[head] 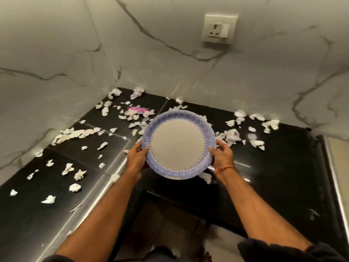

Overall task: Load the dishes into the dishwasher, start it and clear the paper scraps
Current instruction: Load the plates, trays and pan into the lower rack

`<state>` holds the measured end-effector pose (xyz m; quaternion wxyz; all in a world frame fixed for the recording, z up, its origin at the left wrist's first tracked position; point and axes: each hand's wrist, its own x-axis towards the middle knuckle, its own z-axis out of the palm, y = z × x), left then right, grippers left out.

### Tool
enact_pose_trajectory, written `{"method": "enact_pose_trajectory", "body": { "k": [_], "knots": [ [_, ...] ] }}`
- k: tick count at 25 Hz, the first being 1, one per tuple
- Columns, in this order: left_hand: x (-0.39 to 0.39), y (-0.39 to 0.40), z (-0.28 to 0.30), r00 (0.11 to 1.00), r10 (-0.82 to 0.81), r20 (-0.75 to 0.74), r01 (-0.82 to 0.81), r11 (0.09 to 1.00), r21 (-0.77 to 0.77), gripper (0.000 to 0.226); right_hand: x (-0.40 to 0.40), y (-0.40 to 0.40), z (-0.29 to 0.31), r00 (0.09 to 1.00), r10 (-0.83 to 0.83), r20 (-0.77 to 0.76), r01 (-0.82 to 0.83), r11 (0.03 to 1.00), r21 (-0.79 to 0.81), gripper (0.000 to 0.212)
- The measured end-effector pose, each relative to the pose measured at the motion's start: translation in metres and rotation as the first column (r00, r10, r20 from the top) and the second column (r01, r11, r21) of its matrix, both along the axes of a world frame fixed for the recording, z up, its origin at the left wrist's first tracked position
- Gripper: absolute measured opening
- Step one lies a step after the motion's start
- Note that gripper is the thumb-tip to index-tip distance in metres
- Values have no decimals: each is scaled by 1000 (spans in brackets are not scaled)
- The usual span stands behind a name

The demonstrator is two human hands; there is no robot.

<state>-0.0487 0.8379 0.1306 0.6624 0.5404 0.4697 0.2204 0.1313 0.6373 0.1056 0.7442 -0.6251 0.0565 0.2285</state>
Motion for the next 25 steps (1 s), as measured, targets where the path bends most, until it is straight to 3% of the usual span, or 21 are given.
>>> {"method": "enact_pose_trajectory", "body": {
  "k": [4,9,20,25],
  "knots": [
    [18,-44,7,974,-225,39,221,972,81,35,-21,-85,8,983,-182,28,182,983,-4,42],
    [30,-108,4,880,-476,5,468,868,167,40,-75,-188,3,916,-397,50,400,914,-68,33],
    [35,-332,-1,571,-821,9,804,561,196,33,-200,-414,-8,672,-735,96,741,666,-85,49],
    [20,-456,-20,403,-914,-48,897,384,219,27,-268,-522,-26,513,-858,6,858,513,-35,27]
  ]
}}
